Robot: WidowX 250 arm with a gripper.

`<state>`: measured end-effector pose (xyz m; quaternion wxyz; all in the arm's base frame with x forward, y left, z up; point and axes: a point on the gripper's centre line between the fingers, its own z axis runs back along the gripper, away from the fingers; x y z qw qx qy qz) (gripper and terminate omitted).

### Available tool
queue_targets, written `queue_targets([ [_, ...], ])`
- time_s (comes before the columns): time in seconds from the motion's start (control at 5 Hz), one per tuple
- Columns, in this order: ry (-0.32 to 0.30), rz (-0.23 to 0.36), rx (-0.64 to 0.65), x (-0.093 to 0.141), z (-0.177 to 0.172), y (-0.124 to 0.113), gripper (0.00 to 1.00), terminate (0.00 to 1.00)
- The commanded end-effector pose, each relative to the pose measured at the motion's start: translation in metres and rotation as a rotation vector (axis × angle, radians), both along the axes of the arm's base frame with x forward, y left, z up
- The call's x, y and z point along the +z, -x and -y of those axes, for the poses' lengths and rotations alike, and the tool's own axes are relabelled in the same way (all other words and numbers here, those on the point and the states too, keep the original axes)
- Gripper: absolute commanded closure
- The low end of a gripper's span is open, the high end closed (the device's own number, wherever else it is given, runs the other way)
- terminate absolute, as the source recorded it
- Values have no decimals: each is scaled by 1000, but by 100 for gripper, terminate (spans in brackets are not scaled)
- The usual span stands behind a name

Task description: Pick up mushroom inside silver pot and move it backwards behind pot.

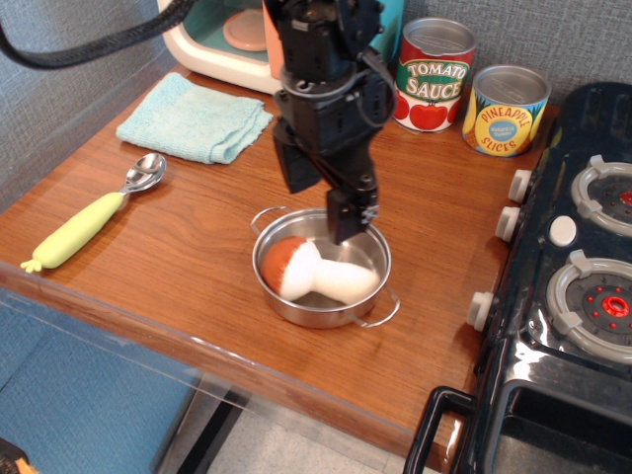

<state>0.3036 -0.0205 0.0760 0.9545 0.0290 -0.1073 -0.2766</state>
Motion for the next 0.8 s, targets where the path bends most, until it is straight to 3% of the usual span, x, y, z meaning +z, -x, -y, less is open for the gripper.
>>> queue_targets([
  [0.0,-66,-50,-4,-28,-20,4,0,0],
  [0.2,-83,-59,-42,-35,-13,9,0,0],
  [0.4,-83,-59,-45,-39,-13,10,100,0],
  [0.6,-91,-55,-48,-38,-14,9,100,0],
])
